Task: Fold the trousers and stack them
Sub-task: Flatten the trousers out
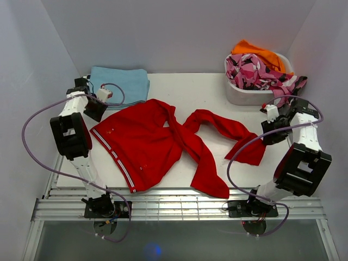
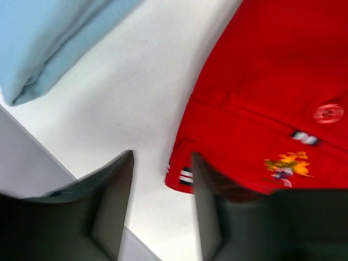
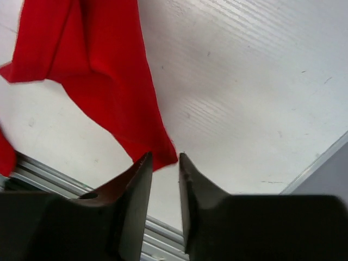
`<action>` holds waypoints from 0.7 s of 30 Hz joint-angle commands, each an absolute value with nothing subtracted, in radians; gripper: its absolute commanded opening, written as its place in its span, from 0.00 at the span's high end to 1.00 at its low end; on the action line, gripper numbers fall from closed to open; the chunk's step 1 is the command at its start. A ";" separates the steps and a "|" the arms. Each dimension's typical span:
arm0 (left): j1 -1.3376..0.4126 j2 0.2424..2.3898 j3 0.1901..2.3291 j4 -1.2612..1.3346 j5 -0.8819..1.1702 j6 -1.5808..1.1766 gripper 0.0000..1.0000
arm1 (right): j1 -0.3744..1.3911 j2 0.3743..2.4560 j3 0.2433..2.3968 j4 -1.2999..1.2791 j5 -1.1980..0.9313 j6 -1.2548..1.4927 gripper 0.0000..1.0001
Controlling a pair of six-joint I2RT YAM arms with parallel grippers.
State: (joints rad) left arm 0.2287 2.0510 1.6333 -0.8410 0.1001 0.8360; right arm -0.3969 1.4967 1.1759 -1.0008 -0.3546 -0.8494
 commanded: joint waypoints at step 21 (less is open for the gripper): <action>-0.383 1.630 1.022 -0.900 0.300 0.546 0.30 | 0.383 1.442 0.999 -0.889 -0.494 -0.615 0.04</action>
